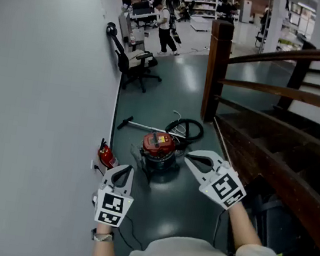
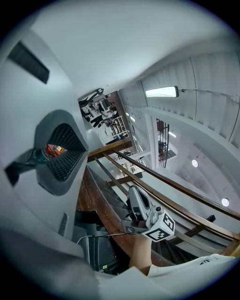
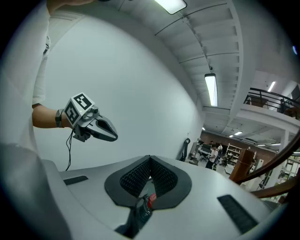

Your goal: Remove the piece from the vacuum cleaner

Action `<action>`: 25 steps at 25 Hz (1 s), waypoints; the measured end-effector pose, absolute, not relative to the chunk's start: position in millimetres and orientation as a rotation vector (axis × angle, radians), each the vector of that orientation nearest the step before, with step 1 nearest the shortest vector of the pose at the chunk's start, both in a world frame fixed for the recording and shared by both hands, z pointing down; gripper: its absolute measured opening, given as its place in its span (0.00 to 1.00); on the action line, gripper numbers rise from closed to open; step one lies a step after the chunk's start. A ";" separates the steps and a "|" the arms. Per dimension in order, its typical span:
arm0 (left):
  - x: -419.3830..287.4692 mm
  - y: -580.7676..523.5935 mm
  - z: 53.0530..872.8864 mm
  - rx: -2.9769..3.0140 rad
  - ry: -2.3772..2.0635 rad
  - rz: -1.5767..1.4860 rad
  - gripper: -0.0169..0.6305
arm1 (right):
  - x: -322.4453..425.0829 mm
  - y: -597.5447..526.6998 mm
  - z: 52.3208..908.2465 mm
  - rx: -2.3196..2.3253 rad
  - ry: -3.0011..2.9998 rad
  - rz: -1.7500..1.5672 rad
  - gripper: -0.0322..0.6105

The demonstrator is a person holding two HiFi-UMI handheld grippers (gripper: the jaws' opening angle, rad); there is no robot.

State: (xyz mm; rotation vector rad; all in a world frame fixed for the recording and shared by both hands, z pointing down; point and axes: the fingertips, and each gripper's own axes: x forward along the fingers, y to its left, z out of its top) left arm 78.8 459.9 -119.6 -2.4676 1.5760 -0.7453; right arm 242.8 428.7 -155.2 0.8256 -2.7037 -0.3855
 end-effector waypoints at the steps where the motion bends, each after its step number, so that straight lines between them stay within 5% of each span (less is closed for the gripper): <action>1: 78.0 460.8 -119.5 -2.468 1.574 -0.747 0.03 | 241.7 429.2 -155.5 0.828 -2.703 -0.385 0.09; 25: 102.5 453.1 -119.5 -2.417 1.593 -0.772 0.03 | 274.9 420.8 -157.7 0.865 -2.790 -0.245 0.10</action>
